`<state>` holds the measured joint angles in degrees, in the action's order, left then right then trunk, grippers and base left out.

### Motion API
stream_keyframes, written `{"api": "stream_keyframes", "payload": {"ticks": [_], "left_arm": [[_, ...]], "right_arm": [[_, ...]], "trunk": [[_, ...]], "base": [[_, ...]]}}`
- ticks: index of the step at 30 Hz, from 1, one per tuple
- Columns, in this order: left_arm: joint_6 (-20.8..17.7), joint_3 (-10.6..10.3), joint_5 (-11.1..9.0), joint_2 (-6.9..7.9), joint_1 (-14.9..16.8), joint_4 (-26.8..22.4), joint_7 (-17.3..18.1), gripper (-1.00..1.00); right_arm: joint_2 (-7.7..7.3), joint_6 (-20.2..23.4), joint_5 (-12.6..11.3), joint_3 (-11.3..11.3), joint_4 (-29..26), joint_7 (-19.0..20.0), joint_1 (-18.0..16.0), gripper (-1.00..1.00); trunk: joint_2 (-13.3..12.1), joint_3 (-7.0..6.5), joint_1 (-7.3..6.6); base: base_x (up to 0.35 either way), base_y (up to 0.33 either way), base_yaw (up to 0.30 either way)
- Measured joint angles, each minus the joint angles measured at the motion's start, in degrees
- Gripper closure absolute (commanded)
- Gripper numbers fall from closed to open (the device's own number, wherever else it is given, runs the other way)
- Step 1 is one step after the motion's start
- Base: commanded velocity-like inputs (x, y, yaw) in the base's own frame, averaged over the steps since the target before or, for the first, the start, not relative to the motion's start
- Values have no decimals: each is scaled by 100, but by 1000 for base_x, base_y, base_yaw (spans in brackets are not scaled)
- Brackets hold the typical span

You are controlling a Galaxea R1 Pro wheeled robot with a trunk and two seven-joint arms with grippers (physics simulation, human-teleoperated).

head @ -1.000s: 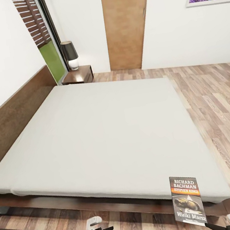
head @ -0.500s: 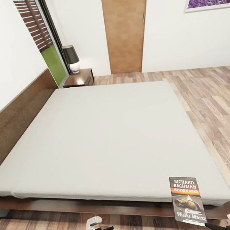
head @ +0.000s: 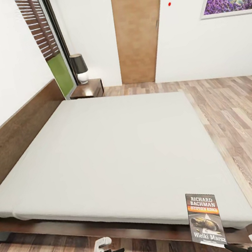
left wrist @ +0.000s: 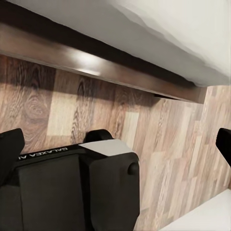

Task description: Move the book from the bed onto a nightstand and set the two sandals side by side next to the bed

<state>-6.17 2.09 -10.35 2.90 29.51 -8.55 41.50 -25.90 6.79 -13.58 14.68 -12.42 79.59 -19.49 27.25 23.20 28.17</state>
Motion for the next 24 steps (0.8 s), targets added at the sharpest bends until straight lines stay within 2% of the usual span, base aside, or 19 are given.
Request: {"api": "stream_keyframes", "payload": {"ticks": [24], "left_arm": [[0, 0, 0, 0, 0, 0, 2, -100]], "right_arm": [[0, 0, 0, 0, 0, 0, 0, 100]], "trunk": [[0, -222, 0]], "base": [[0, 0, 0]]}}
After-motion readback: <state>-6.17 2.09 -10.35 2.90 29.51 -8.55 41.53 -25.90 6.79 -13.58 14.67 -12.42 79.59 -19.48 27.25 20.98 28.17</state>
